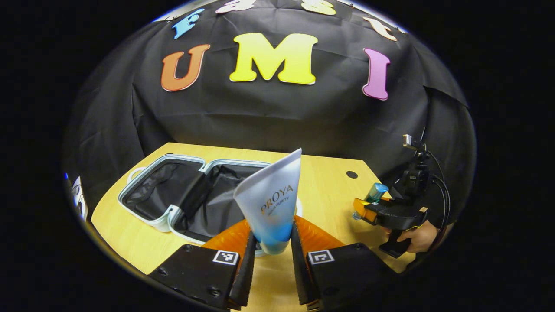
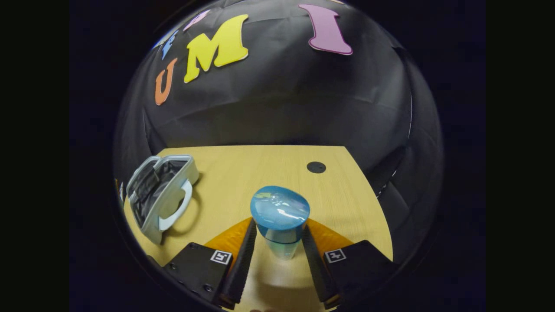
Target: First open the suitcase, pack the skin care products into it, and then close the suitcase.
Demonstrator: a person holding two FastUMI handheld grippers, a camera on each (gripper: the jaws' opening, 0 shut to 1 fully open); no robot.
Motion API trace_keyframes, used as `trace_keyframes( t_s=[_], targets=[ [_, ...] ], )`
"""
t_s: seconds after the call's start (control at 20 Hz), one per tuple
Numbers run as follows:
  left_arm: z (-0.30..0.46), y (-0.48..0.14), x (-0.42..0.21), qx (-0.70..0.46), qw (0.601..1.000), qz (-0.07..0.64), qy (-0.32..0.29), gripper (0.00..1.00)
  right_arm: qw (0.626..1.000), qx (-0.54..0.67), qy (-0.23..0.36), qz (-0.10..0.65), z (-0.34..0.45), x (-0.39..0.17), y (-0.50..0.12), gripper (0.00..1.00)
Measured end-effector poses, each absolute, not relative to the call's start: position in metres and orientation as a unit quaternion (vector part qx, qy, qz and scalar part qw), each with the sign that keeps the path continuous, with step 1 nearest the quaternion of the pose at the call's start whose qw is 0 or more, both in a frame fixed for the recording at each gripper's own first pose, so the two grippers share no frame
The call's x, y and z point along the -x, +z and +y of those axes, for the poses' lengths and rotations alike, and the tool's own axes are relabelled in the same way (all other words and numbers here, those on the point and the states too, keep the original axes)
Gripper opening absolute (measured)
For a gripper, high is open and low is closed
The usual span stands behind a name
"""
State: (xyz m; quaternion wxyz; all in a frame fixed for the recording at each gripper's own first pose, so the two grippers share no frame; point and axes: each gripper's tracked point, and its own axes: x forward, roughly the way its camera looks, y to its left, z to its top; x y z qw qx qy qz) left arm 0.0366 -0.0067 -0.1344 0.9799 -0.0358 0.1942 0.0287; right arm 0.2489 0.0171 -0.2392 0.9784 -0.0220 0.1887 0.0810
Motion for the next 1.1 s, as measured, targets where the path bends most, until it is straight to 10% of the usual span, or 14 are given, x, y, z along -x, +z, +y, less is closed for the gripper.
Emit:
trace_keyframes(
  t_s=[0.05, 0.25, 1.1],
  targets=[
    [0.004, -0.133, -0.036, 0.038, 0.979, 0.195, 0.033, 0.44, 0.979, 0.021, 0.071, 0.189, 0.015, -0.246, -0.239, 0.43],
    [0.046, -0.129, -0.042, 0.043, 0.977, 0.204, 0.042, 0.44, 0.978, 0.021, 0.045, 0.203, 0.015, -0.229, -0.238, 0.33],
    [0.137, -0.257, -0.106, -0.023, 0.907, 0.419, 0.04, 0.44, 0.977, 0.023, 0.049, 0.207, 0.106, -0.044, -0.161, 0.35]
  ],
)
